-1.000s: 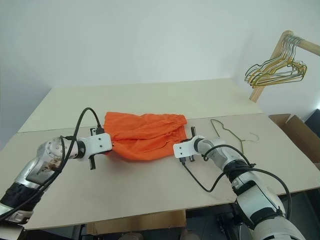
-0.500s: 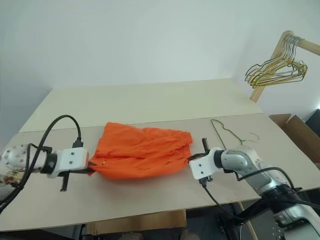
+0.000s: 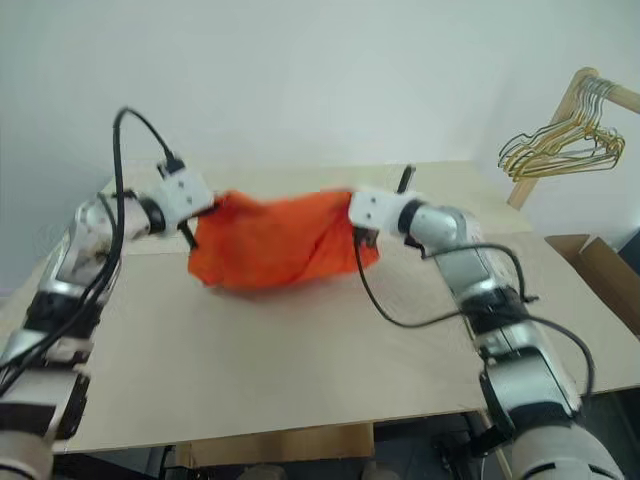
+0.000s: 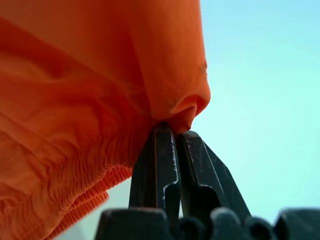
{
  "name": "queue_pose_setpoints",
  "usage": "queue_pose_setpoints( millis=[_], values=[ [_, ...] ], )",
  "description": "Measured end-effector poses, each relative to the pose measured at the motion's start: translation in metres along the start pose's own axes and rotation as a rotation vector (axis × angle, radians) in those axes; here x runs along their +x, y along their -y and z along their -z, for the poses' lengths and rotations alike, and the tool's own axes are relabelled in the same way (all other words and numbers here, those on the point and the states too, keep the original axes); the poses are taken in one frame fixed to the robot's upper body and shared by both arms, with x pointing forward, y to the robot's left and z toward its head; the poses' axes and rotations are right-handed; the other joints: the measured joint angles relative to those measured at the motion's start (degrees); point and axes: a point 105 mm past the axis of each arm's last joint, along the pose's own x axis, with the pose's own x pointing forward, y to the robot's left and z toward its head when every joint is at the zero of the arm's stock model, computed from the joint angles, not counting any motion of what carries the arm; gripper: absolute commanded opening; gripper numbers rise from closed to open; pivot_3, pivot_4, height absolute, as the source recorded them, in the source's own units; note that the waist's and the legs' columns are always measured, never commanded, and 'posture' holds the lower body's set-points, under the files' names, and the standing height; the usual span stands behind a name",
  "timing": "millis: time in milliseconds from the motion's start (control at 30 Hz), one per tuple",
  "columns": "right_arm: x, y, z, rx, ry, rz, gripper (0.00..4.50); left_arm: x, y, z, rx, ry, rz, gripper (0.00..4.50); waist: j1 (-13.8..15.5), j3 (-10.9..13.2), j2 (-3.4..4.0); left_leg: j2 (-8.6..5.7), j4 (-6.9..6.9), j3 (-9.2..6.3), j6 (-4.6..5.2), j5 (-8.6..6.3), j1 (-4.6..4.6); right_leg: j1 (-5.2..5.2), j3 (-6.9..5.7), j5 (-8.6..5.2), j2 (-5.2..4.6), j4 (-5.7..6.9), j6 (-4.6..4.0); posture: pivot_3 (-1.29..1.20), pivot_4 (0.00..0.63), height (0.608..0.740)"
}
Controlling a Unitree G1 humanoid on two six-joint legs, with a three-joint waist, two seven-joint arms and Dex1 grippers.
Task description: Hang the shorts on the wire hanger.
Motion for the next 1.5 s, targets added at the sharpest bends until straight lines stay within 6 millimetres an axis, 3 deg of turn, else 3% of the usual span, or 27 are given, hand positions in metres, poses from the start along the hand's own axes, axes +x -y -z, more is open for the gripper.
queue_pose_setpoints(
  millis=[100,200,267,367,467,567,600,700,767,867,1167,1367,1500],
  values=[
    [0.020,0.050,-0.007,0.050,-0.046,0.289,0.03,0.017,-0.063,-0.032,0.005,0.016,-0.325,0.00,-1.05,0.00,-0.01,-0.27,0.03,-0.02,-0.11,0.11,-1.13,-1.40,0.00,0.06,-0.25,0.43,0.03,0.09,0.000,0.740],
    [0.014,0.102,-0.029,0.080,0.032,0.584,0.03,0.002,-0.120,-0.068,0.024,0.075,-0.647,0.00,-2.33,-0.01,-0.03,-0.51,-0.21,-0.06,-0.11,0.11,-1.62,-2.14,-0.14,0.05,-0.58,0.60,0.03,0.10,0.000,0.740],
    [0.006,0.121,-0.046,0.073,0.121,0.703,0.03,-0.011,-0.143,-0.089,0.031,0.146,-0.790,0.00,-3.19,-0.01,-0.02,-0.55,-0.35,-0.12,-0.04,0.07,-1.59,-2.19,-0.18,0.05,-0.63,0.56,0.03,0.10,0.000,0.740],
    [0.002,0.114,-0.043,0.046,0.171,0.702,0.03,-0.019,-0.149,-0.101,0.034,0.222,-0.850,0.00,-3.92,-0.02,-0.01,-0.65,-0.31,-0.11,0.08,0.00,-1.49,-1.97,-0.19,0.04,-0.63,0.45,0.05,0.10,0.000,0.740],
    [0.000,0.056,-0.006,0.001,0.146,0.514,0.03,-0.008,-0.122,-0.082,0.050,0.252,-0.734,0.00,-4.10,-0.11,0.00,-0.68,-0.22,-0.04,0.18,-0.01,-0.96,-1.29,-0.16,0.01,-0.64,0.36,0.17,0.10,0.000,0.740],
    [-0.013,-0.012,0.029,-0.039,0.121,0.280,0.03,0.002,-0.069,-0.046,0.037,0.265,-0.526,0.00,-4.34,-0.08,0.04,-0.67,-0.16,-0.01,0.32,0.03,-0.57,-0.82,-0.09,0.01,-0.63,0.41,0.24,0.10,0.000,0.740],
    [-0.019,-0.025,0.038,-0.049,0.117,0.227,0.03,0.002,-0.052,-0.034,0.023,0.264,-0.461,0.00,-4.46,-0.08,0.03,-0.60,-0.04,0.00,0.33,0.03,-0.58,-0.85,-0.03,0.02,-0.63,0.53,0.25,0.10,0.000,0.740],
    [-0.045,-0.062,0.056,-0.095,0.140,0.052,0.03,-0.020,0.013,0.003,-0.057,0.264,-0.209,0.00,-5.46,-0.09,0.05,-0.42,0.05,0.07,0.44,-0.04,-0.61,-0.93,0.21,0.03,-0.55,0.55,0.28,0.10,0.000,0.740],
    [-0.055,-0.080,0.058,-0.091,0.165,-0.036,0.03,-0.041,0.055,0.020,-0.107,0.218,-0.026,0.00,-6.58,-0.09,0.05,-0.42,0.13,0.06,0.49,-0.06,-0.63,-0.99,0.37,0.05,-0.47,0.55,0.31,0.10,0.000,0.740],
    [-0.061,-0.098,0.051,-0.086,0.214,-0.120,0.03,-0.076,0.083,0.022,-0.116,0.188,0.171,0.00,-7.36,-0.09,0.04,-0.39,0.16,0.02,0.50,-0.07,-0.51,-0.89,0.42,0.07,-0.43,0.65,0.31,0.11,0.000,0.740],
    [-0.083,-0.144,0.038,-0.167,0.336,-0.381,0.03,-0.181,0.121,0.055,-0.010,-0.120,0.722,0.00,-4.62,0.10,0.27,-0.15,-0.32,0.05,1.38,-0.61,1.77,1.33,0.34,-0.06,-0.12,-0.15,0.17,0.15,0.004,0.740],
    [-0.104,-0.161,0.037,-0.266,0.411,-0.555,0.03,-0.226,0.152,0.041,-0.035,-0.143,0.952,0.00,-2.12,0.14,0.29,-0.15,-0.30,0.06,1.37,-0.63,1.68,1.30,0.33,-0.07,-0.19,-0.22,0.15,0.17,0.000,0.740],
    [-0.122,-0.166,0.043,-0.310,0.427,-0.653,0.03,-0.241,0.170,0.023,-0.075,-0.098,1.030,0.00,-1.01,0.13,0.27,-0.12,-0.30,0.07,1.37,-0.63,1.73,1.42,0.30,-0.08,-0.20,-0.23,0.13,0.18,0.000,0.740]
  ],
)
